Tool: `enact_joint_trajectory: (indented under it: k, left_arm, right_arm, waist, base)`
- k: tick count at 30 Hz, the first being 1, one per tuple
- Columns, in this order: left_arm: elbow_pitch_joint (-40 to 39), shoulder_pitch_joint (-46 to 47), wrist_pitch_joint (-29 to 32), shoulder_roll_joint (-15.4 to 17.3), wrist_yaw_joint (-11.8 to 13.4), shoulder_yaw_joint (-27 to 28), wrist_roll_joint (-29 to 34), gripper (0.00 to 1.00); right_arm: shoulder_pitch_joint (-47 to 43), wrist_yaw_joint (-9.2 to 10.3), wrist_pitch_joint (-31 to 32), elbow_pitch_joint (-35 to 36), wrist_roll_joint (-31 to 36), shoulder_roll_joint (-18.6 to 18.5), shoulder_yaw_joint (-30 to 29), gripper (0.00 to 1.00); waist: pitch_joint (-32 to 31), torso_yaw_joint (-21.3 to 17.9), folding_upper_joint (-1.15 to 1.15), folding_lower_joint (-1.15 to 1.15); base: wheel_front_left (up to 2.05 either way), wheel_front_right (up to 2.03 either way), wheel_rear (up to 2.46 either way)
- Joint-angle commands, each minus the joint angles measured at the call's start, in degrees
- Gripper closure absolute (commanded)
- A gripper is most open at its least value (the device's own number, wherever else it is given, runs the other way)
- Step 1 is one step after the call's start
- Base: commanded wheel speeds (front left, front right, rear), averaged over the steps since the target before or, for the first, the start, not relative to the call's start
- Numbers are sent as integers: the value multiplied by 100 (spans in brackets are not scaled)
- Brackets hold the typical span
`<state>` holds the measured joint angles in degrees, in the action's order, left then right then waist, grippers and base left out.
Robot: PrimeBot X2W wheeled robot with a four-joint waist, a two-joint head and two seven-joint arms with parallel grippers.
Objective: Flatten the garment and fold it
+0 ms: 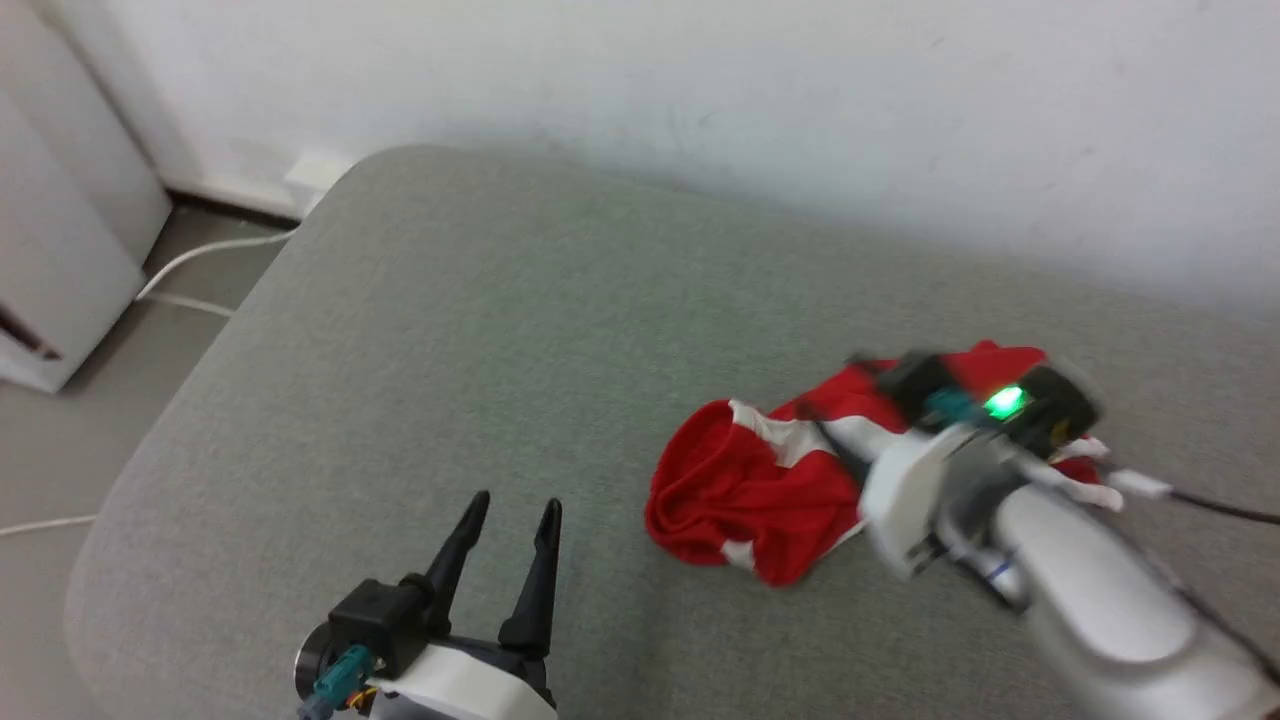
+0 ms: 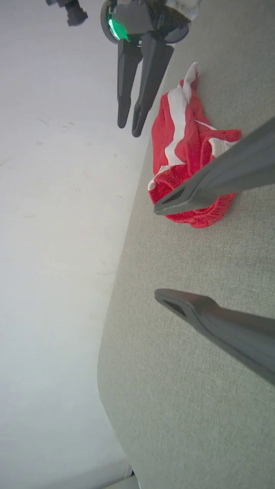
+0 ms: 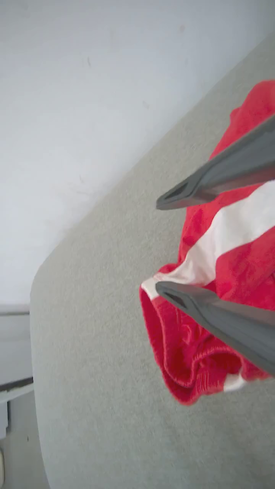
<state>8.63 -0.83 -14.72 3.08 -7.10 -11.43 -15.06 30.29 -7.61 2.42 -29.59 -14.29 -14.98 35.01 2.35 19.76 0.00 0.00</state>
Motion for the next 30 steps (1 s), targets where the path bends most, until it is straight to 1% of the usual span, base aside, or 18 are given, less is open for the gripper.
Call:
enact_joint_trajectory:
  k: [1, 5, 8, 11, 15, 18, 21, 24, 28, 29, 30]
  left_arm:
    - [-55, -30, -28, -19, -38, 33, 1, 0]
    - [-220, -54, -28, -20, -38, 140, -62, 0]
    - [-326, -57, -28, -20, -38, 176, -86, 0]
    - [-407, -69, -28, -20, -38, 210, -114, 0]
    - [-439, -89, -28, -20, -38, 180, -119, 0]
    - [-391, -107, -28, -20, -38, 108, -100, 0]
    - [-275, -118, -28, -20, -38, -4, -51, 0]
    - [-171, -58, -28, 20, -38, -97, 8, 0]
    - [152, 207, -23, 265, -38, -358, 190, 0]
    - [152, 207, -23, 265, -38, -358, 190, 0]
    - [408, 483, 171, 438, -38, -516, 290, 0]
  right_arm:
    - [33, 12, -110, 105, 20, -134, -241, 0]
    - [-260, 12, -501, 466, 247, -323, -1436, 0]
    - [-685, 12, -814, 771, 480, -281, -2331, 0]
    - [-1228, 12, -1121, 1124, 715, -74, -3108, 0]
    - [-1980, 12, -1437, 1638, 896, 405, -3850, 0]
    - [-2517, 12, -1568, 2011, 1001, 797, -4177, 0]
    - [-2982, 12, -1623, 2313, 1059, 1063, -4342, 0]
    - [-3299, 12, -1641, 2551, 1088, 1172, -4332, 0]
    - [-3466, 12, -1589, 2781, 1109, 1204, -4231, 0]
    - [-3466, 12, -1589, 2781, 1109, 1204, -4231, 0]
    - [-3472, 12, -1529, 2870, 1081, 1207, -4230, 0]
  waist:
    - [-317, -375, 0, 0]
    - [-390, -646, 0, 0]
    - [-397, -800, 0, 0]
    - [-380, -942, 0, 0]
    - [-359, -1106, 0, 0]
    - [-351, -1201, 0, 0]
    - [-338, -1283, 0, 0]
    - [-262, -1388, 0, 0]
    - [-112, -1579, 0, 0]
    - [-112, -1579, 0, 0]
    - [-13, -1688, 0, 0]
  base:
    - [0, 0, 0]
    - [0, 0, 0]
    - [0, 0, 0]
    - [0, 0, 0]
    - [0, 0, 0]
    - [0, 0, 0]
    - [0, 0, 0]
    - [0, 0, 0]
    - [0, 0, 0]
    - [0, 0, 0]
    - [0, 0, 0]
